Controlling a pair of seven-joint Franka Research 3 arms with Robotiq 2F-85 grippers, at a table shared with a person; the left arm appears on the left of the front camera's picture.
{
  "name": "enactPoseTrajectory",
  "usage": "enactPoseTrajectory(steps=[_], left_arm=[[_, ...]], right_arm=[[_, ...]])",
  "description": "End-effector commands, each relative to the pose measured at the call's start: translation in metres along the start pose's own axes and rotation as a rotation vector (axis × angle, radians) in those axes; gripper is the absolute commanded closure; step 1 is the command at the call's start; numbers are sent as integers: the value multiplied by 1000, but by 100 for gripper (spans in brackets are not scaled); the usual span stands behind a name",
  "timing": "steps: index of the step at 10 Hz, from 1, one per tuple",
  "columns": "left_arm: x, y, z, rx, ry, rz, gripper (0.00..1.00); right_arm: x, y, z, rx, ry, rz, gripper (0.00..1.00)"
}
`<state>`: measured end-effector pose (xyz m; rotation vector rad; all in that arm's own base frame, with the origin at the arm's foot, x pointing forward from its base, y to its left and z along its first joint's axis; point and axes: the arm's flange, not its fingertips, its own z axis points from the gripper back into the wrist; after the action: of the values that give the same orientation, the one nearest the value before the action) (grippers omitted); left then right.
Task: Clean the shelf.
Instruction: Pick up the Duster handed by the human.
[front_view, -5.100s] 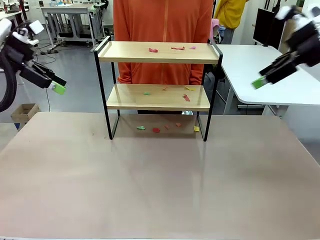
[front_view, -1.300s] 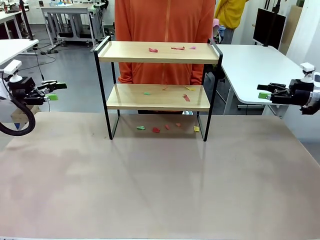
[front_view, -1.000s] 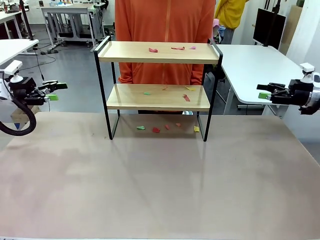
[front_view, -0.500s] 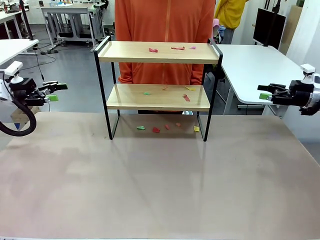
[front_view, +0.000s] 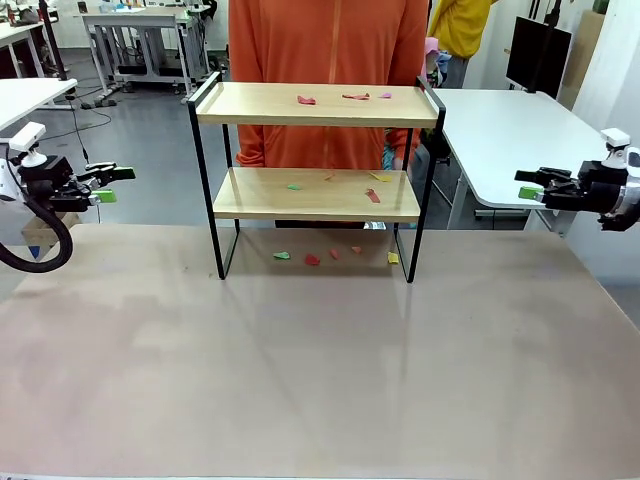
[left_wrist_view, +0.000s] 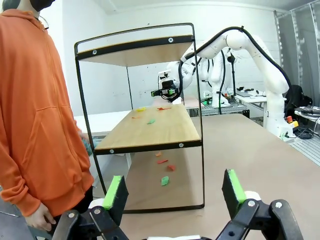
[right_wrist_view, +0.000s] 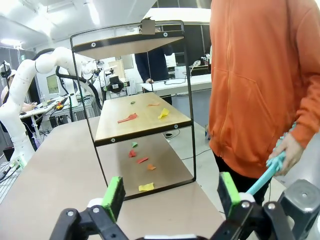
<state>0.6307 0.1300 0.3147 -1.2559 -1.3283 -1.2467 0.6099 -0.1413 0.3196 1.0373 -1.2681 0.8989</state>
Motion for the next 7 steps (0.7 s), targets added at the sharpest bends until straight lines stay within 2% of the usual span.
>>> enactPoseTrajectory(steps=[1, 7], left_arm=[[2, 0, -1, -2, -3, -4, 0], [2, 0, -1, -2, -3, -4, 0]], right_arm=[[2, 1, -1, -1, 1, 2, 0], [2, 1, -1, -1, 1, 2, 0]])
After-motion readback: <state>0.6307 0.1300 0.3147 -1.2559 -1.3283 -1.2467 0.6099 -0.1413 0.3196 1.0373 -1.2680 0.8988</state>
